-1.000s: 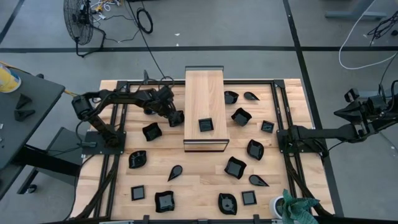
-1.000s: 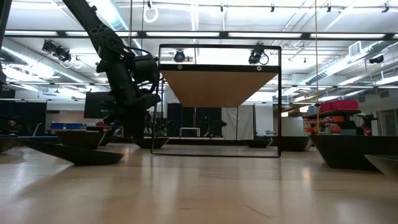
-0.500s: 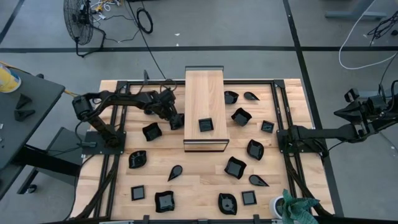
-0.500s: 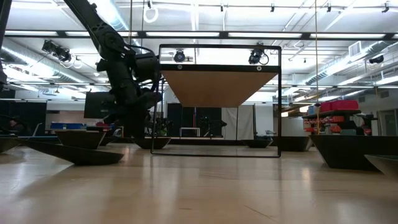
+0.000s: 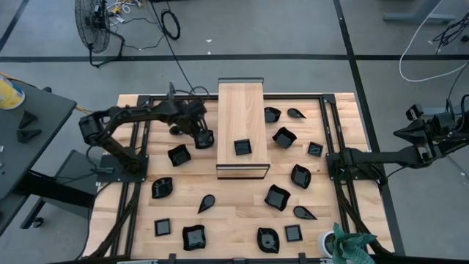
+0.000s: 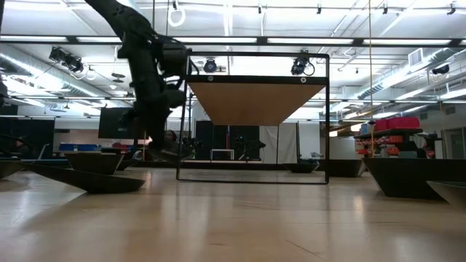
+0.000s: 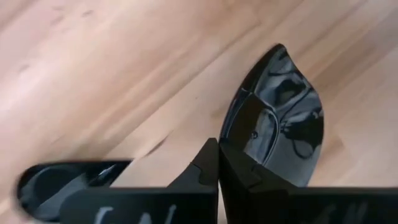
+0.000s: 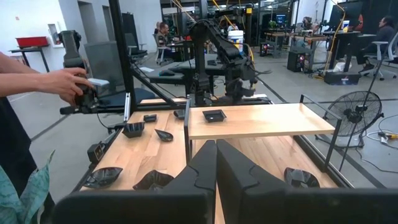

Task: Pick & Place Mini shaped plates
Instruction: Put the leaf-shaped plate on the shelf

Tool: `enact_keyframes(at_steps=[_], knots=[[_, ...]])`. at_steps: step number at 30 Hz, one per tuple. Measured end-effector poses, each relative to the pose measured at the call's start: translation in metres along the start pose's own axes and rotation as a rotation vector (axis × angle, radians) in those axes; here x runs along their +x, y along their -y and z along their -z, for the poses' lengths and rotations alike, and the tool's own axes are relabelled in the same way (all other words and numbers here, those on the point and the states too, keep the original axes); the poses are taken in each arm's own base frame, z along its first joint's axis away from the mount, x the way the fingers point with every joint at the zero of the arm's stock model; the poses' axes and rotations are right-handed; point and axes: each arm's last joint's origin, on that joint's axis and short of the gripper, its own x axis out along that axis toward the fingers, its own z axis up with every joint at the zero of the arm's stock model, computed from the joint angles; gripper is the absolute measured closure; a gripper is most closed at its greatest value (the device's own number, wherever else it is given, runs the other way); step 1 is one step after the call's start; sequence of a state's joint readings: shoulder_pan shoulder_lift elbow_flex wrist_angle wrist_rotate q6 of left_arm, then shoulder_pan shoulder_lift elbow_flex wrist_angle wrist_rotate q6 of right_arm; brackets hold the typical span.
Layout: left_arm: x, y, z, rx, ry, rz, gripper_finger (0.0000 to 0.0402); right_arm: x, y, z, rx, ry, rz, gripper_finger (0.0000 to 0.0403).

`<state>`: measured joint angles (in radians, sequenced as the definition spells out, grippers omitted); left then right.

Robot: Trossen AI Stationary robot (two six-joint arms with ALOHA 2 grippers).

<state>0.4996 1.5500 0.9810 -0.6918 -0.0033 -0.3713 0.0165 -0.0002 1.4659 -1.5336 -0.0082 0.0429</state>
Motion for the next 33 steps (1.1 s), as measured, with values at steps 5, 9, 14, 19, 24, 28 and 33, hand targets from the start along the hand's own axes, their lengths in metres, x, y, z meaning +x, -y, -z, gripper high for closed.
enact_keyframes(at_steps=[5,9,14,19,24,28,33], knots=[[-0.025,0.0,-0.005,0.024,0.007,-0.05,0.0401,0.0,0.0,0.0,0.0,0.0,0.0,0.0392],[-0.051,0.001,-0.012,0.05,0.042,-0.095,0.0401,0.0,0.0,0.0,0.0,0.0,0.0,0.0392],[-0.089,0.006,-0.026,0.09,0.117,-0.137,0.0401,0.0,0.0,0.0,0.0,0.0,0.0,0.0392],[-0.123,0.017,-0.042,0.15,0.241,-0.106,0.0401,0.0,0.0,0.0,0.0,0.0,0.0,0.0392],[-0.141,0.03,-0.051,0.219,0.355,-0.078,0.0401,0.0,0.0,0.0,0.0,0.001,0.0,0.0392],[-0.148,0.042,-0.057,0.269,0.456,-0.042,0.0401,0.0,0.0,0.0,0.0,0.0,0.0,0.0392],[-0.154,0.054,-0.063,0.321,0.57,-0.004,0.0401,0.0,0.0,0.0,0.0,0.0,0.0,0.0392]])
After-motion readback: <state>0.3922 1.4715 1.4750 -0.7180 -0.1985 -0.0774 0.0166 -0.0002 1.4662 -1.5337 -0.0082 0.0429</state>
